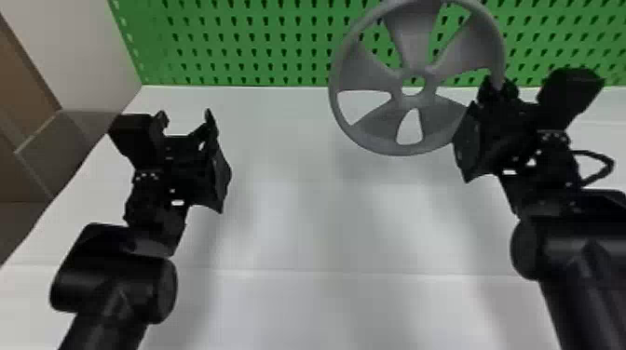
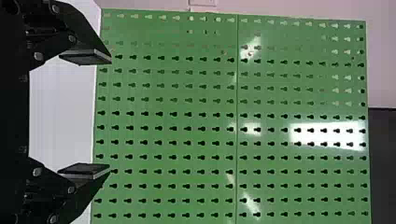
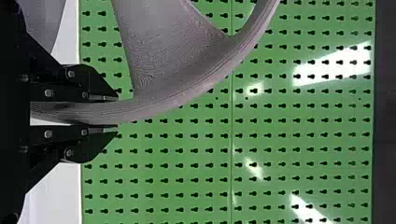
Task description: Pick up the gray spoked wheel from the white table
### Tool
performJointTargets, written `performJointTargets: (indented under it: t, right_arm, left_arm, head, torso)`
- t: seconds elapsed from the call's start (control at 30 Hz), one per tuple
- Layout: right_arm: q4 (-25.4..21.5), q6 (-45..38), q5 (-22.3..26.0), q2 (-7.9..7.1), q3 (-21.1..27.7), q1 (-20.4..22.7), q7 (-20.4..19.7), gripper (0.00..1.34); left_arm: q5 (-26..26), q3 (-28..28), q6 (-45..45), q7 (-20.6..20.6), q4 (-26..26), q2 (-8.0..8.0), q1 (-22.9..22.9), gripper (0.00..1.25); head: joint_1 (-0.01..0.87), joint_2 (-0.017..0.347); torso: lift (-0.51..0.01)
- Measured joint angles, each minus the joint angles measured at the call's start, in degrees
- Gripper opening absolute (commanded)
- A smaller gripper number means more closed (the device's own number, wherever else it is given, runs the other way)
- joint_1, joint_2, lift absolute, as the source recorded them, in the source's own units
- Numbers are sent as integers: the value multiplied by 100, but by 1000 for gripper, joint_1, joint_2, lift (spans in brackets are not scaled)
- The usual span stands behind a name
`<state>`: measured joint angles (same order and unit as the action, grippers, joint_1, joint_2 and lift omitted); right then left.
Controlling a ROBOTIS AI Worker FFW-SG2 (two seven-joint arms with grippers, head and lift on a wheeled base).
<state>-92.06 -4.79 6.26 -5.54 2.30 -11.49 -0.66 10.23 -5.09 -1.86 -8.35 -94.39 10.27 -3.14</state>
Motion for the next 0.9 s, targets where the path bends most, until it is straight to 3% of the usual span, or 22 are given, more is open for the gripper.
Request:
performJointTargets:
  t: [0.43,0.9]
  right_arm:
    - [33,1064,-265,230,302,504,-23,249]
    - [117,1146,-298,226,155,693,-40,249]
  left_arm:
    - [-86,53,-117,0,-1,-149,75,819]
    - [-229,81,-129,0,-1,-193,103,818]
  head:
    - [779,75]
    - [779,75]
  torso:
    - [-95]
    - [-95]
